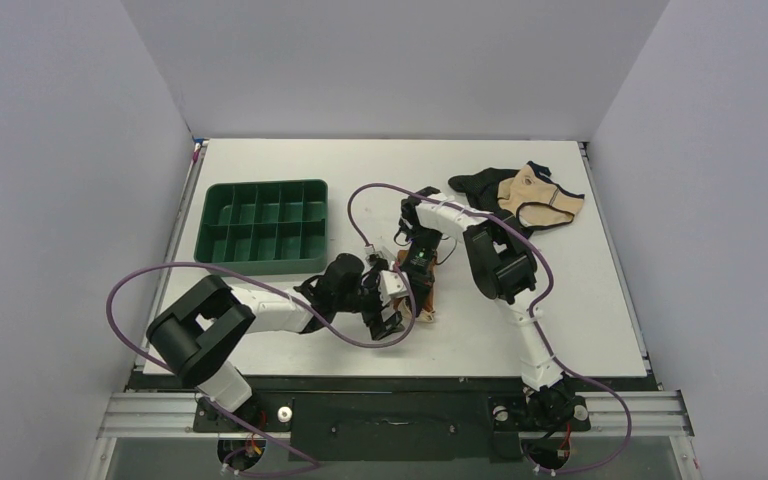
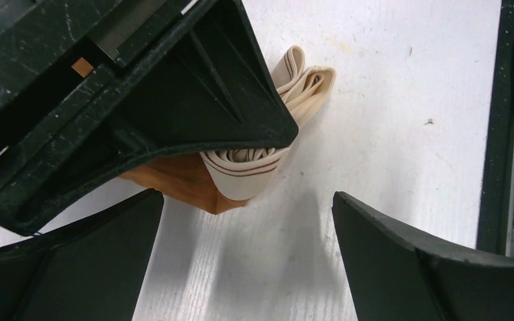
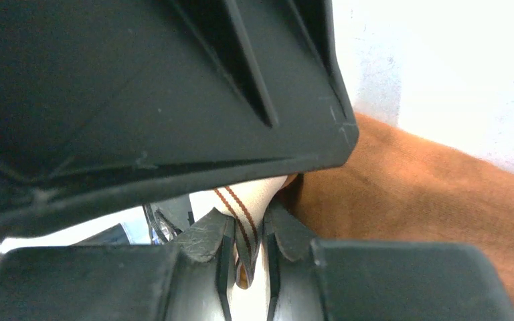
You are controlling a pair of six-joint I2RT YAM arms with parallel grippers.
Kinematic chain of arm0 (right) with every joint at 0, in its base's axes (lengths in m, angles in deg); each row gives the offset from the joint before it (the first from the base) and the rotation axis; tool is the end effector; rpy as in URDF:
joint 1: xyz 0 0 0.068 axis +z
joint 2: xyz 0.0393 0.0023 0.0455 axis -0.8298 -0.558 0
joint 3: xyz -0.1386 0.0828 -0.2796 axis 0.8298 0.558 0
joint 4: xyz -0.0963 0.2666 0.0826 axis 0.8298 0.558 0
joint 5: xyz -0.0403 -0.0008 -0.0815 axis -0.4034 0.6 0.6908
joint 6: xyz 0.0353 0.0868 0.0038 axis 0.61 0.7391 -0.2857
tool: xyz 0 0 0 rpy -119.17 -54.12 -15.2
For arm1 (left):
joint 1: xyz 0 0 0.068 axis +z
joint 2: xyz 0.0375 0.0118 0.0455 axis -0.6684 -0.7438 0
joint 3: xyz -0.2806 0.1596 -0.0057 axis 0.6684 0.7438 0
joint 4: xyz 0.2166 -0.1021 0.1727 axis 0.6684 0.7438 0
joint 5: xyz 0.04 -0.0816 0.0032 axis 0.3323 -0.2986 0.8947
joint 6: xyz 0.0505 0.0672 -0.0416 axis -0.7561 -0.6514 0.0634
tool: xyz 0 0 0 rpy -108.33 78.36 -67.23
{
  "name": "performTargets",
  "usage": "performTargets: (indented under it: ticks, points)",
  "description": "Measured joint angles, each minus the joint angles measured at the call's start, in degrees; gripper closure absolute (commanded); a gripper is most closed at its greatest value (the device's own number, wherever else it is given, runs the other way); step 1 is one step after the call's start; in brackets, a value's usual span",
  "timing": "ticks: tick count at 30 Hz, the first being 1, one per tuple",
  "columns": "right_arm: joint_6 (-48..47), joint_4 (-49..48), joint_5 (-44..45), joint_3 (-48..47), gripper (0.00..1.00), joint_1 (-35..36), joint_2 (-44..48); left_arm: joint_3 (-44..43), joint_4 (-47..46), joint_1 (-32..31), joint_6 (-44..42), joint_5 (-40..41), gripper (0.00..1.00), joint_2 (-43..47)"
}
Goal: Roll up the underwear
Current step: Roll the underwear to the center of the board.
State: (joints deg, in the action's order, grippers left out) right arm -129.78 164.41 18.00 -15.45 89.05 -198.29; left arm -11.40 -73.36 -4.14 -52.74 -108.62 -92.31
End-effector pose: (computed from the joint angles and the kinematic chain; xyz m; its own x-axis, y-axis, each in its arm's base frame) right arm 0.3431 0.2984 0.1257 -0.3987 -0.8917 -0.2140 -0.6000 0.0771 0.7963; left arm 0.2205 -0.2841 0.1459 -0.1357 0.4822 -0.8655 0.9727 0.2309 -0.0239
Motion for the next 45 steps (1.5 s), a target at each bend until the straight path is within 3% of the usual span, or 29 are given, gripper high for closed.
performTargets:
  ticks: [6,14,21,41,45]
  points:
    - [0.0,0.04,-0.02,0.2,1.0,0.0,0.0,3.04,-9.81,0.0,-0.07,-0.46,0.0,-1.38]
    - [0.0,0.11,-0.02,0.22,1.0,-0.13,0.0,5.57,-18.08,0.0,-0.26,-2.54,0.18,-3.1]
    - [0.0,0.11,-0.02,0.22,1.0,-0.33,0.0,5.79,-20.96,-0.02,-0.04,-5.75,0.27,-4.55]
    - [0.0,0.94,0.76,0.66,1.0,-0.37,-0.09,3.93,-24.04,0.07,0.33,-5.62,0.75,-8.57]
    - [0.02,0.94,0.9,0.66,0.96,-0.61,-0.09,3.3,-23.69,0.07,0.63,-5.55,0.83,-9.03]
